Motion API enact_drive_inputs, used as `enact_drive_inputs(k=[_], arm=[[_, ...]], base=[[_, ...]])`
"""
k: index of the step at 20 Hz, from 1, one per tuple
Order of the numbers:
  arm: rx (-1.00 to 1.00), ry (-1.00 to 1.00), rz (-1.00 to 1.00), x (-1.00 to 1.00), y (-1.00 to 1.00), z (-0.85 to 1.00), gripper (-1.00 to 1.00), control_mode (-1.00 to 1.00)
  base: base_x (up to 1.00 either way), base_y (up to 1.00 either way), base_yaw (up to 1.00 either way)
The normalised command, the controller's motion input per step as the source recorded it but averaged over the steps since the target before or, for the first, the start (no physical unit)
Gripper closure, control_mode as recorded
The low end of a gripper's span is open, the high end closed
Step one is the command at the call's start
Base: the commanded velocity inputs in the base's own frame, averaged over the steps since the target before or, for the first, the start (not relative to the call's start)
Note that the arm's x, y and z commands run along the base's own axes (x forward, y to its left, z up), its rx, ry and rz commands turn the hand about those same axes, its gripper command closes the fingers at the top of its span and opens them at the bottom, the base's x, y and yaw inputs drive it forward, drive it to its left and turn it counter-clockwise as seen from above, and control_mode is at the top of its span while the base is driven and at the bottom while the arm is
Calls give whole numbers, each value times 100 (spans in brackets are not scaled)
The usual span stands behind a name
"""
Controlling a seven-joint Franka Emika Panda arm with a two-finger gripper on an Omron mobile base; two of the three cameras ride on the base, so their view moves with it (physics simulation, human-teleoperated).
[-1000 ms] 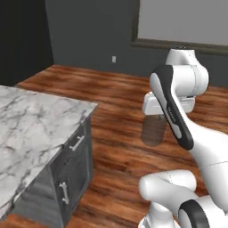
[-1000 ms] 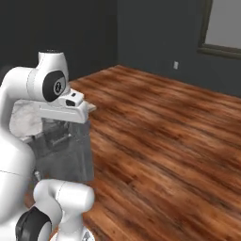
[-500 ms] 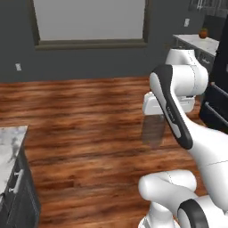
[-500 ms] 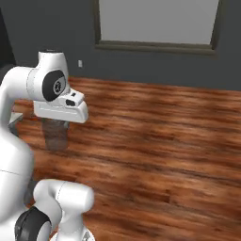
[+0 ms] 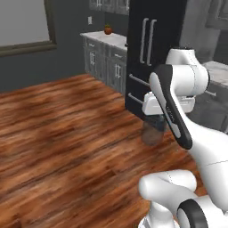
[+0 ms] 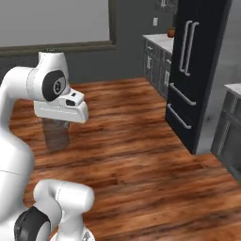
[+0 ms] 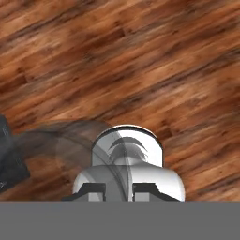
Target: Pick the jug and jar and place them in the sink. Then turn on the water.
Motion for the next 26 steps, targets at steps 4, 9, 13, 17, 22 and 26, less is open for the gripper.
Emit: enact_drive_inputs(k=[4, 9, 13, 17, 22, 26], arm=[[0, 0, 0, 0, 0, 0, 100, 100], [0, 0, 0, 0, 0, 0, 100, 100], [0, 0, 0, 0, 0, 0, 100, 100], [0, 0, 0, 0, 0, 0, 100, 100], [0, 0, 0, 0, 0, 0, 100, 100], [0, 0, 0, 0, 0, 0, 100, 100]], base=[[0, -11, -74], [0, -7, -72], [1, -4, -70], [3, -5, -68], [16, -14, -60], [14, -38, -48]])
